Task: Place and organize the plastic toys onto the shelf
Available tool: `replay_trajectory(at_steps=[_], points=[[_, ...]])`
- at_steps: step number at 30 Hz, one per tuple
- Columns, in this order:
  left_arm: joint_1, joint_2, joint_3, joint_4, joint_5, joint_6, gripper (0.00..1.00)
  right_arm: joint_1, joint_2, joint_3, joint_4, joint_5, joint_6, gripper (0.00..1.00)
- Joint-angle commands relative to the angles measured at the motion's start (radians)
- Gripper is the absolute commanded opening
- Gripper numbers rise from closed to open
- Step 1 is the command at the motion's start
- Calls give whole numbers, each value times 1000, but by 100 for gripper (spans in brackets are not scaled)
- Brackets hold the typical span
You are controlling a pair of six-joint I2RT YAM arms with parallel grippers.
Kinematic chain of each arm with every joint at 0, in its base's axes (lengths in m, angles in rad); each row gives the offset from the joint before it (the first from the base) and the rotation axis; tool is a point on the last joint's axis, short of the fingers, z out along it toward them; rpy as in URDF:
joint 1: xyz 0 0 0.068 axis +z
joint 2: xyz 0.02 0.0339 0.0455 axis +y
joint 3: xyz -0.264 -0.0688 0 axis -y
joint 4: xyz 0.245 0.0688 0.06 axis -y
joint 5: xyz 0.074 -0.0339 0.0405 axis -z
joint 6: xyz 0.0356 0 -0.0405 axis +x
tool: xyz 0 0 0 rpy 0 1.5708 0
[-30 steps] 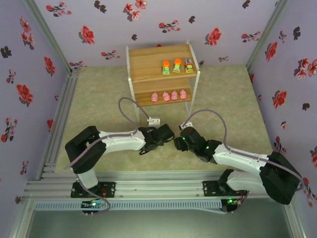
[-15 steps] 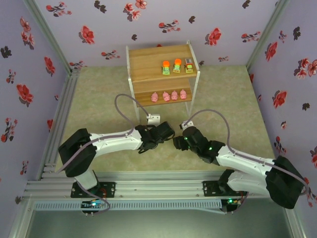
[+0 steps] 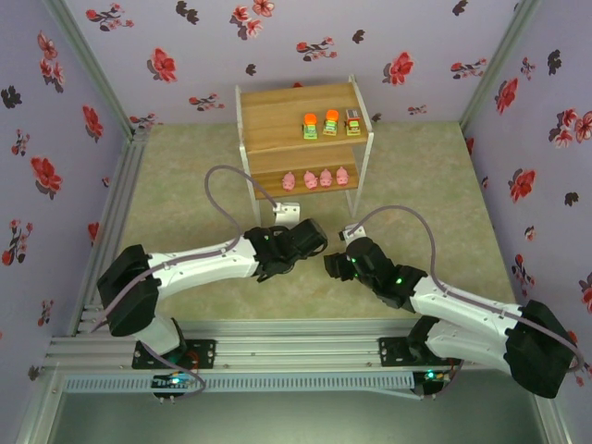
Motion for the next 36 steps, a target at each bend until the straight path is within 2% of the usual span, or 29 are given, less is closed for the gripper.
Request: replay_trajectory(at_steps=[1,14,36], points=[[-12,-36,57,-41,-57,41,28,-4,-12,-13,17,1,1,65],[-12,-46,186,-69,-121,141,28,-4,-16,-13,14,1,3,65],[-9,-32,360,-77,-165,284,29,-4,-23,-11,7,4,3,65]])
